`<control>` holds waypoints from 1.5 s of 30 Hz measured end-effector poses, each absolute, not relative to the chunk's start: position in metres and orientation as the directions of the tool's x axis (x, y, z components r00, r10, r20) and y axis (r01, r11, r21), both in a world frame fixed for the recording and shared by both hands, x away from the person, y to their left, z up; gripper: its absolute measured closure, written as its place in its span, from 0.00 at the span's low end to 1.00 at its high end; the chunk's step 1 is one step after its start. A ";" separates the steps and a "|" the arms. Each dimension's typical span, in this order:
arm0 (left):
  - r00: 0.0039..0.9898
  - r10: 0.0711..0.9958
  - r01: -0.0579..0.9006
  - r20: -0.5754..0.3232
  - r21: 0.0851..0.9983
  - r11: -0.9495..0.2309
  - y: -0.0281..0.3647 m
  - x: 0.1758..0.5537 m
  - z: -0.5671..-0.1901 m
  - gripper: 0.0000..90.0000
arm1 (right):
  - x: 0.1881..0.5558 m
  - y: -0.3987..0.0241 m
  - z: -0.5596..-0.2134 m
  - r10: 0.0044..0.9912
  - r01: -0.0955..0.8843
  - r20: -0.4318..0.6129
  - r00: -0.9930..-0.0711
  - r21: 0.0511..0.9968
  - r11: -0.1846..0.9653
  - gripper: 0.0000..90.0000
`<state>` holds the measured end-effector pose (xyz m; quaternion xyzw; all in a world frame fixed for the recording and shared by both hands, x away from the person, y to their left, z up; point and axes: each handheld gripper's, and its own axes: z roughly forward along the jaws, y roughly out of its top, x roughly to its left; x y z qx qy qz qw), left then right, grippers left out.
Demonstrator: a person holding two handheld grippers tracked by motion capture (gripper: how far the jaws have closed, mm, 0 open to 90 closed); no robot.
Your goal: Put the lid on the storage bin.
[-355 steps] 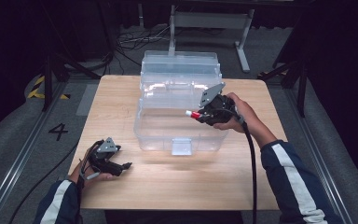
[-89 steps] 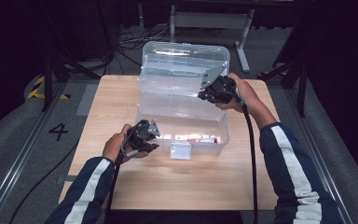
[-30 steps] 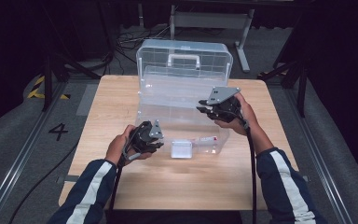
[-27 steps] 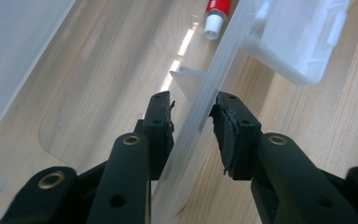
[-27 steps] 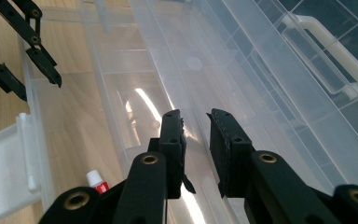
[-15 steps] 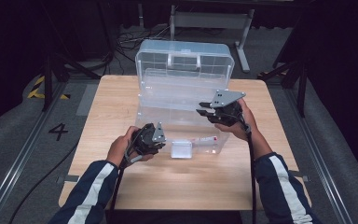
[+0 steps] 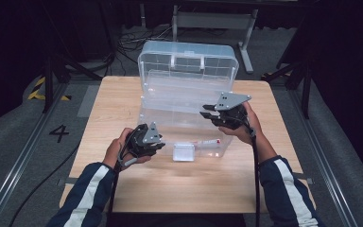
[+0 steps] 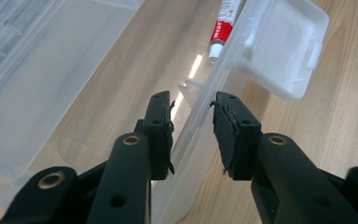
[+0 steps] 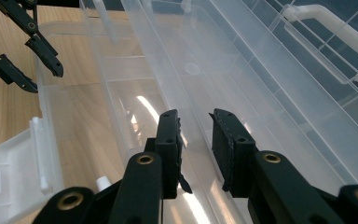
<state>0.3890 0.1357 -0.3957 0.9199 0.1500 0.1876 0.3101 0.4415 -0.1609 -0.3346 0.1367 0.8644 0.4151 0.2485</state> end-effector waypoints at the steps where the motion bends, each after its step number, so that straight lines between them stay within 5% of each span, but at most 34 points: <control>1: 0.886 0.391 0.160 0.251 0.626 -0.764 0.135 0.389 -0.396 0.76 | 0.441 -0.161 -0.334 0.442 0.030 -0.318 -0.839 0.783 0.621 0.81; 27: 0.891 0.387 0.136 0.237 0.674 -0.726 0.138 0.378 -0.379 0.78 | 0.427 -0.159 -0.339 0.419 0.018 -0.350 -0.838 0.749 0.662 0.81; 45: 0.820 0.525 0.163 0.230 0.785 -0.598 0.193 0.379 -0.346 0.79 | 0.425 -0.158 -0.340 0.418 0.017 -0.357 -0.835 0.744 0.668 0.80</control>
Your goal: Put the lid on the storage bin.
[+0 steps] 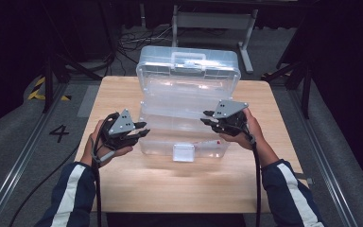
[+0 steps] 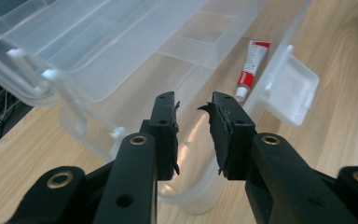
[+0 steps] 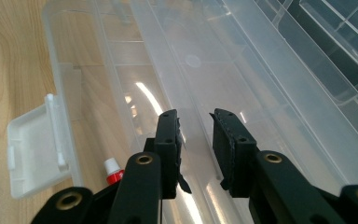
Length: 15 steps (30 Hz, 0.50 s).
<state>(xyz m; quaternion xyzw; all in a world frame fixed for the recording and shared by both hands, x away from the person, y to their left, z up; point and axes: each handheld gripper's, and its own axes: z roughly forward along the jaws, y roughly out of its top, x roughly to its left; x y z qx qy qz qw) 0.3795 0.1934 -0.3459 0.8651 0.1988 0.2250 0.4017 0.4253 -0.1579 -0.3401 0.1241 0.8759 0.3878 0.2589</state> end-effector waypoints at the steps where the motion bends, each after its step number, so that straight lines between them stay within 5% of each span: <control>1: 0.814 0.532 0.164 0.232 0.787 -0.594 0.196 0.381 -0.345 0.79 | 0.425 -0.158 -0.340 0.418 0.016 -0.358 -0.835 0.743 0.669 0.80; 5: 0.777 0.564 0.163 0.280 0.776 -0.609 0.204 0.385 -0.340 0.77 | 0.425 -0.158 -0.340 0.415 0.015 -0.362 -0.835 0.739 0.674 0.80; 15: 0.749 0.623 0.184 0.227 0.832 -0.524 0.212 0.404 -0.331 0.79 | 0.423 -0.158 -0.342 0.411 0.013 -0.361 -0.837 0.738 0.675 0.79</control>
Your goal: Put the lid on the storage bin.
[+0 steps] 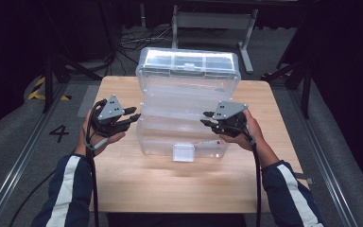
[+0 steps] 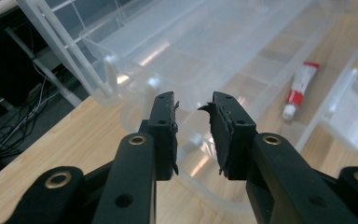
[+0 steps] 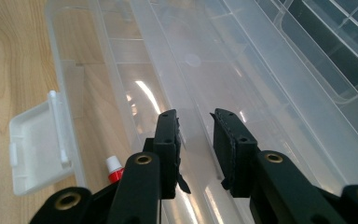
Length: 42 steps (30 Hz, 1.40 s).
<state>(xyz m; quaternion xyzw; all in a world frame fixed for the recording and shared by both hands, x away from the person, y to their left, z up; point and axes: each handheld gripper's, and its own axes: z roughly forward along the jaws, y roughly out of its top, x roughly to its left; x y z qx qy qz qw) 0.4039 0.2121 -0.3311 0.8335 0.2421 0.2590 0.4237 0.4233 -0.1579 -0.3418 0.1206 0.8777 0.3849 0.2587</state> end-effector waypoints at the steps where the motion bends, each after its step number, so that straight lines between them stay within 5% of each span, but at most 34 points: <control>1: 0.742 0.630 0.181 0.230 0.836 -0.518 0.212 0.406 -0.330 0.79 | 0.423 -0.158 -0.342 0.411 0.013 -0.360 -0.838 0.738 0.674 0.79; 26: 0.687 0.709 0.181 0.159 0.907 -0.380 0.195 0.456 -0.303 0.98 | 0.421 -0.157 -0.343 0.414 0.012 -0.373 -0.830 0.731 0.682 0.77; 42: 0.671 0.728 0.201 0.141 0.910 -0.362 0.193 0.470 -0.300 1.00 | 0.418 -0.158 -0.344 0.412 0.013 -0.384 -0.826 0.718 0.696 0.76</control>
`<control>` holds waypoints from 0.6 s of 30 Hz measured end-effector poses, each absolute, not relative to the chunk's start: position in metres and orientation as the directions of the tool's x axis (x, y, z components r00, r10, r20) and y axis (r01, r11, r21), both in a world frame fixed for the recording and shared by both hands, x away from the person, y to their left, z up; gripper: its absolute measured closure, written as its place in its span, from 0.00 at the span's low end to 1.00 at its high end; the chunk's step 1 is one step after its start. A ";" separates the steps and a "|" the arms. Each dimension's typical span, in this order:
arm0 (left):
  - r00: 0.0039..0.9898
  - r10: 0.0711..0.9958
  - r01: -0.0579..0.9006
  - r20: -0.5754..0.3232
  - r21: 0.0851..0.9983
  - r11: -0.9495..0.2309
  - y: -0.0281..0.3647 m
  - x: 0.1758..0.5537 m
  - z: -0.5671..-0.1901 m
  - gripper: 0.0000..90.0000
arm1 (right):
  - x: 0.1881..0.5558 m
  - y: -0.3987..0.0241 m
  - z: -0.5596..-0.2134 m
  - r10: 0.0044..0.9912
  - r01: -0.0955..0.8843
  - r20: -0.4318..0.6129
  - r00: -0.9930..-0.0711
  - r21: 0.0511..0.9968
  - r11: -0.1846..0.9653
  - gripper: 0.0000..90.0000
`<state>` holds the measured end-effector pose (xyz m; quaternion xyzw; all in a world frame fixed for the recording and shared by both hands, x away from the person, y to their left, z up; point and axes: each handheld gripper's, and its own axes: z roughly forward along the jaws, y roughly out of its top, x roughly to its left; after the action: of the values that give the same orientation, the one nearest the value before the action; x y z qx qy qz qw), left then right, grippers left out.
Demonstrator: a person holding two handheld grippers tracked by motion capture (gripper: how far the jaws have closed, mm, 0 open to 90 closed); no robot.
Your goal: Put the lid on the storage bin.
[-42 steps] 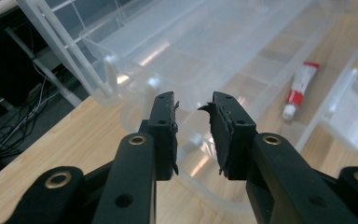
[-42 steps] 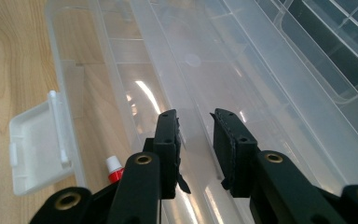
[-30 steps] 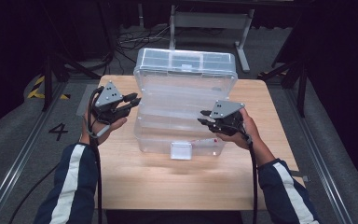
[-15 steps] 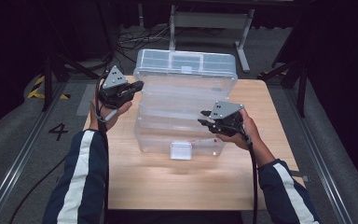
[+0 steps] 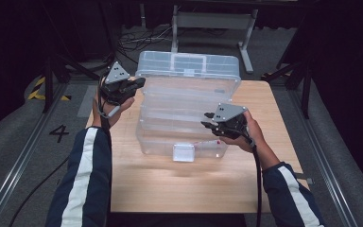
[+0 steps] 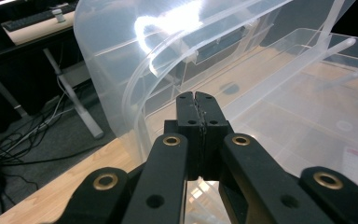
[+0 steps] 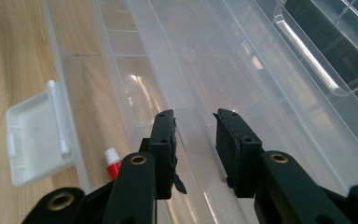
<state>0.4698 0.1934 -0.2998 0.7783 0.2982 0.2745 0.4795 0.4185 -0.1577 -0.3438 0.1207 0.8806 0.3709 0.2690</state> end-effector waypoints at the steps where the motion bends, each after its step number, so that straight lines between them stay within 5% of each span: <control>1: 0.675 0.724 0.199 0.141 0.910 -0.363 0.194 0.470 -0.300 1.00 | 0.418 -0.158 -0.344 0.408 0.011 -0.384 -0.828 0.717 0.697 0.76; 18: 0.686 0.711 0.185 0.155 0.908 -0.376 0.193 0.462 -0.306 1.00 | 0.415 -0.164 -0.346 0.399 0.026 -0.373 -0.838 0.702 0.711 0.75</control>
<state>0.4625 0.1932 -0.3058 0.7828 0.2861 0.2743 0.4797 0.4147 -0.1645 -0.3458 0.1196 0.8881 0.3607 0.2585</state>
